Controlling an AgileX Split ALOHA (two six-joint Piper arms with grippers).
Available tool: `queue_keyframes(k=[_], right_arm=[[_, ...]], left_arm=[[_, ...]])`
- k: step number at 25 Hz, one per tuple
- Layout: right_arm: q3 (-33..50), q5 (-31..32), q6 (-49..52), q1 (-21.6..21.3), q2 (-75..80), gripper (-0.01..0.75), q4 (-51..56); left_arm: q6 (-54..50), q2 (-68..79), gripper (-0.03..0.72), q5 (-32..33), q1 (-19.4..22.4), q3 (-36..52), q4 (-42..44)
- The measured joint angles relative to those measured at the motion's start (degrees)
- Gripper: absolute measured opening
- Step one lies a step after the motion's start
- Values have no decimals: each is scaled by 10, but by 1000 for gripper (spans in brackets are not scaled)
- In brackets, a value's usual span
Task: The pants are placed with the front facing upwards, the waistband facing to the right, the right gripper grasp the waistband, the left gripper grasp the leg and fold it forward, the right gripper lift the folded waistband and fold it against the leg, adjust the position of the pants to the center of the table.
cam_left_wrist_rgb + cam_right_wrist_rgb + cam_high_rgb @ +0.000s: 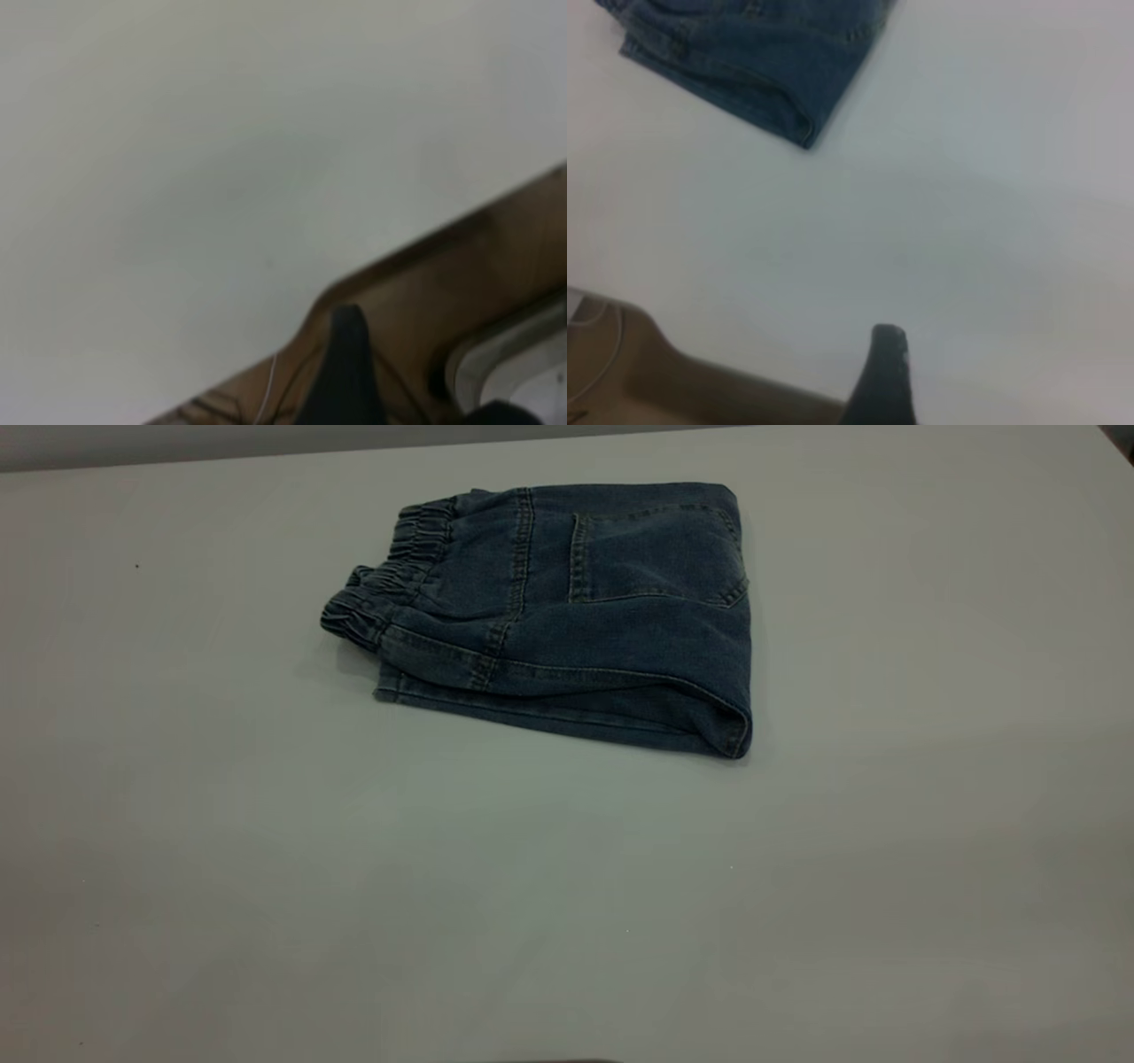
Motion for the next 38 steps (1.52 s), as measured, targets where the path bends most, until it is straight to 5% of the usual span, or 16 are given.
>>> queue_keyframes(k=[5, 29, 32, 38], right_arm=[[0, -5, 0, 0, -5, 593, -5], [0, -5, 2, 0, -6, 593, -6], [0, -6, 2, 0, -6, 593, -6], [0, -6, 2, -1, -32, 593, -6]], left_arm=[[6, 0, 569, -42, 0, 35, -15], [27, -6, 569, -27, 1, 46, -78], [30, -26, 569, -27, 54, 46, -81], [30, -129, 569, -23, 253, 46, -81]])
